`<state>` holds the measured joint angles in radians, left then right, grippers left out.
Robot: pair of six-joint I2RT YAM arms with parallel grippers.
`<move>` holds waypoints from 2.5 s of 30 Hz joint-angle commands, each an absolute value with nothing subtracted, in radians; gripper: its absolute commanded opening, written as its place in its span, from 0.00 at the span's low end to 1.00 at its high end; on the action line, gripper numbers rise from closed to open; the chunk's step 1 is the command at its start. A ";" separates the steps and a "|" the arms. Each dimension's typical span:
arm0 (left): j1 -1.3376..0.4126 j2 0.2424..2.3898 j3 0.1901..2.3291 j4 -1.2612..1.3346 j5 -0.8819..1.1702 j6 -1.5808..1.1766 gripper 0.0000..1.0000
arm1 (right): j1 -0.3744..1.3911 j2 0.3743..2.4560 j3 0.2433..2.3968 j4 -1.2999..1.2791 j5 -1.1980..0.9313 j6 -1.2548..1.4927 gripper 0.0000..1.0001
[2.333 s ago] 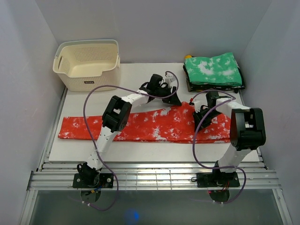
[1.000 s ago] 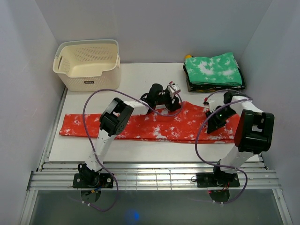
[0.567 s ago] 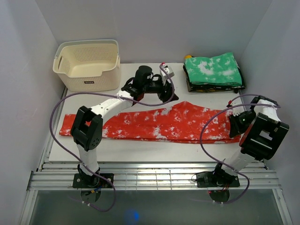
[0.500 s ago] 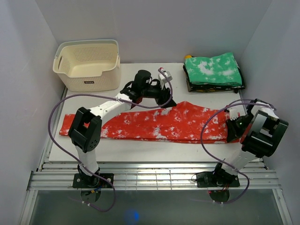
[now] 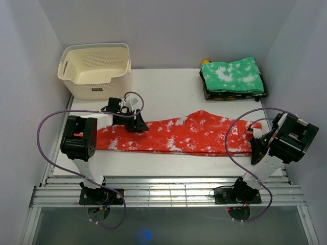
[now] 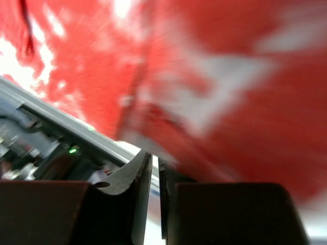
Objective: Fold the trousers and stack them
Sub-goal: Fold the trousers
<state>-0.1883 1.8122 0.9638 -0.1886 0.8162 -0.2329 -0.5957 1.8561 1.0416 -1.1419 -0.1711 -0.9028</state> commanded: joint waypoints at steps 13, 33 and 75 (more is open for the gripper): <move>0.483 1.528 1.161 -0.905 0.638 0.245 0.78 | -0.428 1.669 1.292 -1.198 -0.368 -0.921 0.37; 0.890 1.746 1.189 -0.819 0.485 0.479 0.81 | -0.311 1.847 1.269 -1.071 -0.351 -0.813 0.36; 0.060 1.295 1.197 -0.692 0.730 -0.012 0.00 | -0.298 1.848 1.201 -1.049 -0.357 -0.815 0.29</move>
<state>0.1650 1.3148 1.2079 -0.7765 0.6960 0.1471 -0.3050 1.8652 1.1946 -1.0279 -0.3267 -0.8150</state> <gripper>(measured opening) 0.089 0.295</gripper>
